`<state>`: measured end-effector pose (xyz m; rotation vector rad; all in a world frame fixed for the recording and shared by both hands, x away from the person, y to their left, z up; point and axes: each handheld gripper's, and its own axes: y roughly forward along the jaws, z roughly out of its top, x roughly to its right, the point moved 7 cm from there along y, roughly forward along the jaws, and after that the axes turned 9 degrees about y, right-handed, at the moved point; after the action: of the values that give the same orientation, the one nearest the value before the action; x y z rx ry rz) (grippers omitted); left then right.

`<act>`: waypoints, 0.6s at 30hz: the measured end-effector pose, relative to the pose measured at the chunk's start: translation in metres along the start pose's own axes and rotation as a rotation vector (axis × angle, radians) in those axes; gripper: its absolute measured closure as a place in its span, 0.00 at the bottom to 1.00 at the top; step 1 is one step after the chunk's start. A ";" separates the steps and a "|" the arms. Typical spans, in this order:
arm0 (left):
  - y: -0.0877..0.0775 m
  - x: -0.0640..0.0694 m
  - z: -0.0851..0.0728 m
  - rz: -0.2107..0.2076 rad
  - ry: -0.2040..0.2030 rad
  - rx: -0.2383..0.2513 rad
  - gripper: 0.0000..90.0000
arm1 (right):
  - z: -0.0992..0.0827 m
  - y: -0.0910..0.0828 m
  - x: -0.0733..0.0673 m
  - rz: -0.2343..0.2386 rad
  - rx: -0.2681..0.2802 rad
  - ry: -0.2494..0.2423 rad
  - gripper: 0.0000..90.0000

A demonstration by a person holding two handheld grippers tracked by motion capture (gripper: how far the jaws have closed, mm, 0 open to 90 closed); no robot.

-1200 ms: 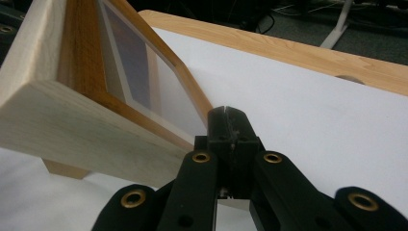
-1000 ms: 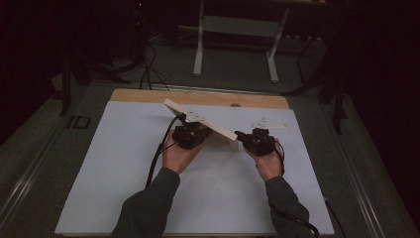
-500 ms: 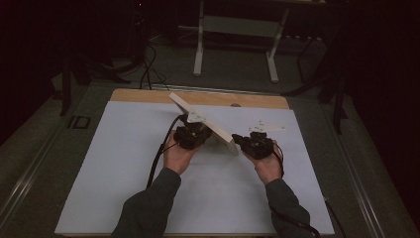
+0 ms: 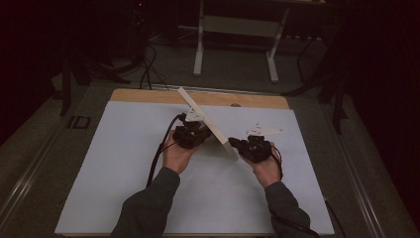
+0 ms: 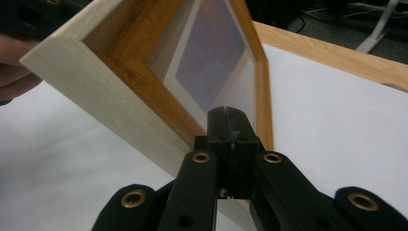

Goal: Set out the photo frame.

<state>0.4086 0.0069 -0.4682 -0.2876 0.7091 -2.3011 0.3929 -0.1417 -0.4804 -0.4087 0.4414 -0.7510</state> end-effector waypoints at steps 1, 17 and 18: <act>0.000 0.000 0.000 -0.003 -0.003 0.001 1.00 | 0.000 0.000 -0.001 0.003 0.001 -0.002 1.00; 0.000 0.002 0.000 -0.032 -0.006 0.006 1.00 | -0.004 -0.002 -0.012 0.047 -0.017 -0.038 1.00; 0.000 0.002 -0.001 -0.033 -0.007 0.007 1.00 | -0.004 -0.002 -0.013 0.049 -0.020 -0.045 1.00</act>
<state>0.4064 0.0057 -0.4684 -0.3066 0.6979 -2.3322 0.3813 -0.1344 -0.4803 -0.4312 0.4156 -0.6893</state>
